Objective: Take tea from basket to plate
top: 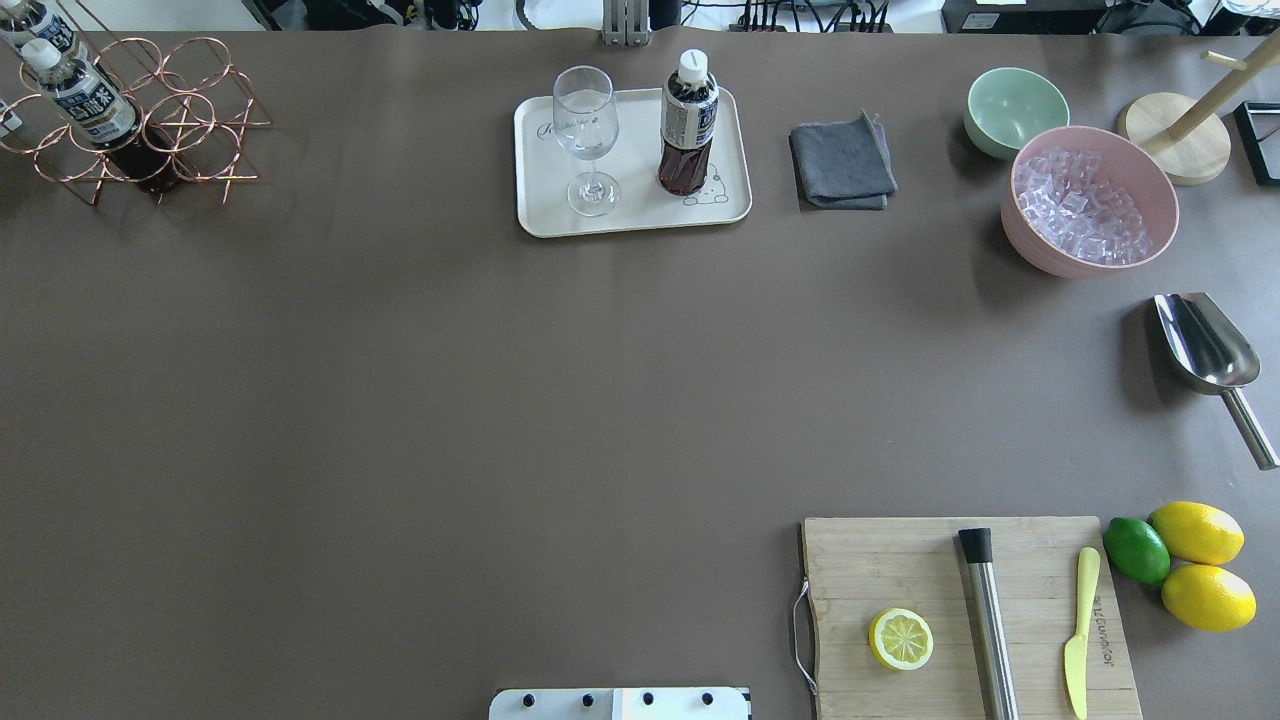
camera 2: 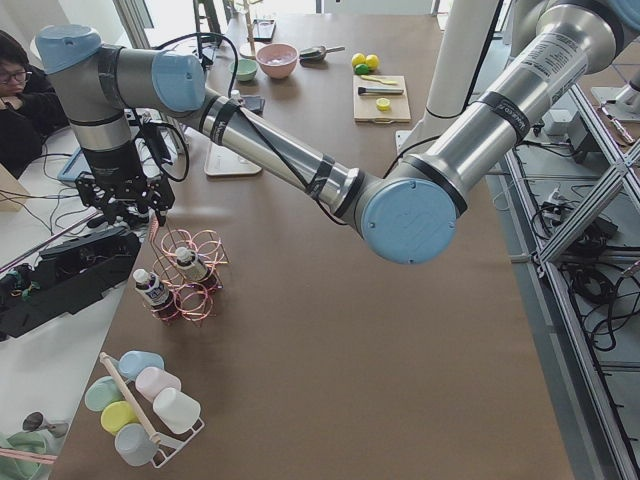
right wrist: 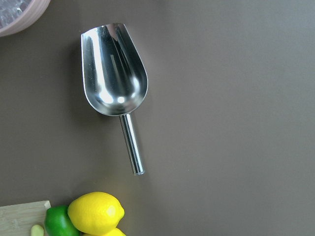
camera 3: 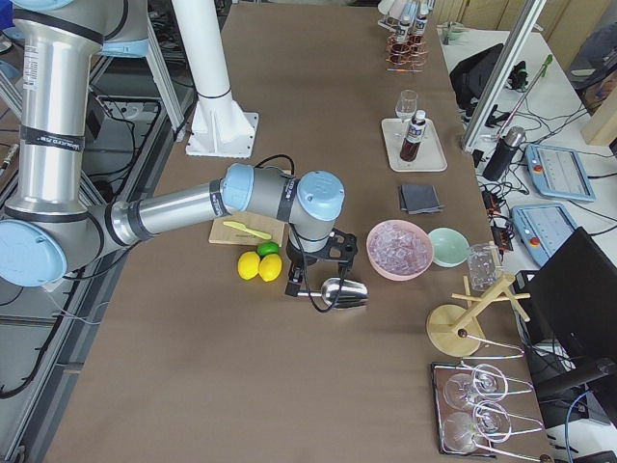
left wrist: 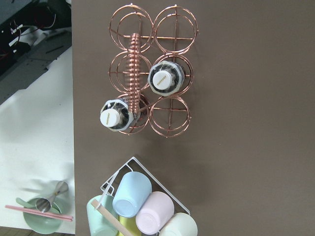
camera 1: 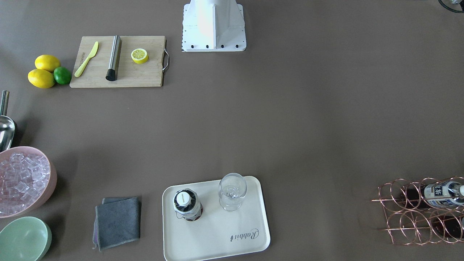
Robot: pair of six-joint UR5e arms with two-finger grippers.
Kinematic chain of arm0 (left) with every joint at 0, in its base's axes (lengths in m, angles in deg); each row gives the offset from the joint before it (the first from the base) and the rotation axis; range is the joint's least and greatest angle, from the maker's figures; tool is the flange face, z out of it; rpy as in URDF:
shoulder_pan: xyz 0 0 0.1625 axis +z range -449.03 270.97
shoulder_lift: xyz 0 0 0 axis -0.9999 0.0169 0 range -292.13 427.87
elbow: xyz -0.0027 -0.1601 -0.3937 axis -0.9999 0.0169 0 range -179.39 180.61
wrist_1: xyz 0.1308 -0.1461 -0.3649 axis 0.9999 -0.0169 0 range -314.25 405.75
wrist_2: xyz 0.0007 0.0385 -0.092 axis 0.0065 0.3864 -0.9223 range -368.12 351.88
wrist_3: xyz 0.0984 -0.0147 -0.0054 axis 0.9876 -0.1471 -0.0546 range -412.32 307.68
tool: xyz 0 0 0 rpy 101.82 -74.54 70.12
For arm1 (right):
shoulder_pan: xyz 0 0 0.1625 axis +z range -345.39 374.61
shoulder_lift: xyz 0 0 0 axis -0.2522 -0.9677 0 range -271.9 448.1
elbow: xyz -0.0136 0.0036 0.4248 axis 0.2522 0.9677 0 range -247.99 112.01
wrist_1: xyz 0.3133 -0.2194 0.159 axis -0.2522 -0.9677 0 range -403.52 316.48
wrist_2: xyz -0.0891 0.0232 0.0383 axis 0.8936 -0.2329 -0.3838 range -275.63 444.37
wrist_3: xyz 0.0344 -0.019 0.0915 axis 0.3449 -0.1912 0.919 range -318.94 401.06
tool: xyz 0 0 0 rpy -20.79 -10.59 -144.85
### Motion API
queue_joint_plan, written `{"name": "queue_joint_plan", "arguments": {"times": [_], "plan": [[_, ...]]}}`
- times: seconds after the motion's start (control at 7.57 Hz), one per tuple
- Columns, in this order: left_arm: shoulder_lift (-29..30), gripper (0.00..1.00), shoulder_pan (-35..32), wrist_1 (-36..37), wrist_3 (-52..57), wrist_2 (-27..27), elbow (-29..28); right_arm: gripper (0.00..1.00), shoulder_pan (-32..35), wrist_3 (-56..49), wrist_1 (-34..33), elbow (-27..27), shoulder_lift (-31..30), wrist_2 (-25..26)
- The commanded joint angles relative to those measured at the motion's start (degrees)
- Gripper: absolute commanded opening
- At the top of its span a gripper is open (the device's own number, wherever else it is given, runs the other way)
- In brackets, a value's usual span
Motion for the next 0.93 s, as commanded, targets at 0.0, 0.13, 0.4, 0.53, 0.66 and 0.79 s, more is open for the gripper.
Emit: {"name": "queue_joint_plan", "arguments": {"times": [0.0,0.13,0.4,0.53,0.66,0.79], "plan": [[-6.1,0.98,-8.4,2.6,-3.3,-0.5,0.3,1.00,0.0,0.0,0.0,0.3,0.0,0.0],[-9.5,0.97,-10.7,-1.2,-8.8,-0.6,0.5,1.00,0.0,0.0,0.0,0.3,0.0,0.0],[-16.7,0.97,-13.1,-15.0,-21.6,-0.6,0.7,1.00,-0.1,0.0,0.1,0.3,0.0,0.0],[-18.0,0.97,-13.1,-19.7,-27.9,-0.2,1.0,1.00,-0.1,0.0,0.1,0.4,0.0,0.0],[-19.4,0.97,-13.1,-25.6,-34.9,-0.1,1.2,1.00,-0.2,0.0,0.1,0.4,0.0,0.0],[-21.0,0.97,-13.0,-30.4,-40.8,1.6,1.2,1.00,-0.2,0.0,0.1,0.4,0.0,0.0]]}}
